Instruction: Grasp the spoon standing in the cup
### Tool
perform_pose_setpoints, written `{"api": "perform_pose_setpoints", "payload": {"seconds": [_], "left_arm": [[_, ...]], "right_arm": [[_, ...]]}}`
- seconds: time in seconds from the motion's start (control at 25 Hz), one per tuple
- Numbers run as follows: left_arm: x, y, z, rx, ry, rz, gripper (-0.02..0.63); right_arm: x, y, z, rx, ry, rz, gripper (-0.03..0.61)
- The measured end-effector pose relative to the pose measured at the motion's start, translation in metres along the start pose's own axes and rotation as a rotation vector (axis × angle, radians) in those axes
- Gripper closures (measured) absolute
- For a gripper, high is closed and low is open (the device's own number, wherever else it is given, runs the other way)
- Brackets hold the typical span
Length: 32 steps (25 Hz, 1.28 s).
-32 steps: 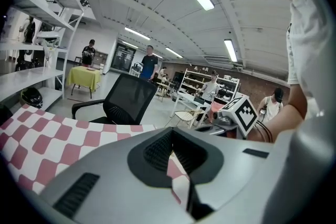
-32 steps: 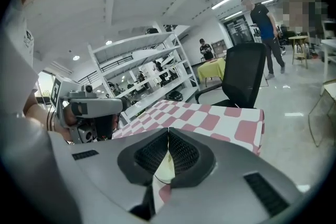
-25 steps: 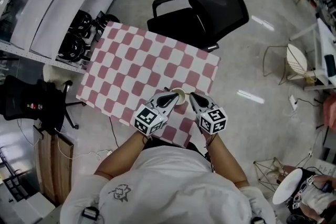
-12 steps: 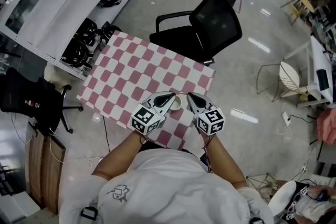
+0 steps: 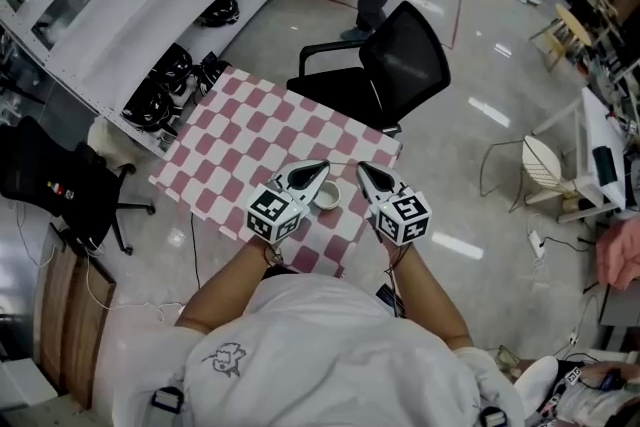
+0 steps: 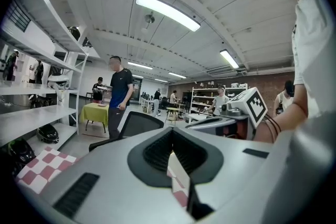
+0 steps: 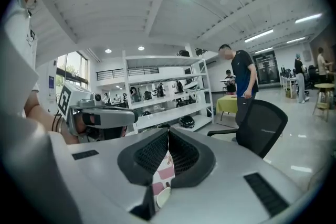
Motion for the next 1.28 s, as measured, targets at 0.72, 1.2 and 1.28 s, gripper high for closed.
{"api": "perform_pose_setpoints", "payload": {"seconds": [0.72, 1.2, 1.28], "left_arm": [[0.028, 0.016, -0.022, -0.054, 0.035, 0.007, 0.6], [0.076, 0.022, -0.006, -0.09, -0.087, -0.031, 0.6], [0.09, 0.023, -0.004, -0.099, -0.109, -0.039, 0.6]], "right_arm": [[0.024, 0.005, 0.016, 0.044, 0.017, -0.032, 0.546], [0.019, 0.01, 0.067, 0.046, -0.103, -0.095, 0.546], [0.017, 0.009, 0.082, 0.058, -0.127, -0.106, 0.546]]}}
Point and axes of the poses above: the fingertips, and each gripper's own axes: x backward along the fingers, z to its left, y out of its top, the point moved 1 cm from there along x, backward along the fingers, and after that the axes turned 12 degrees about -x, right-handed, at the moved point
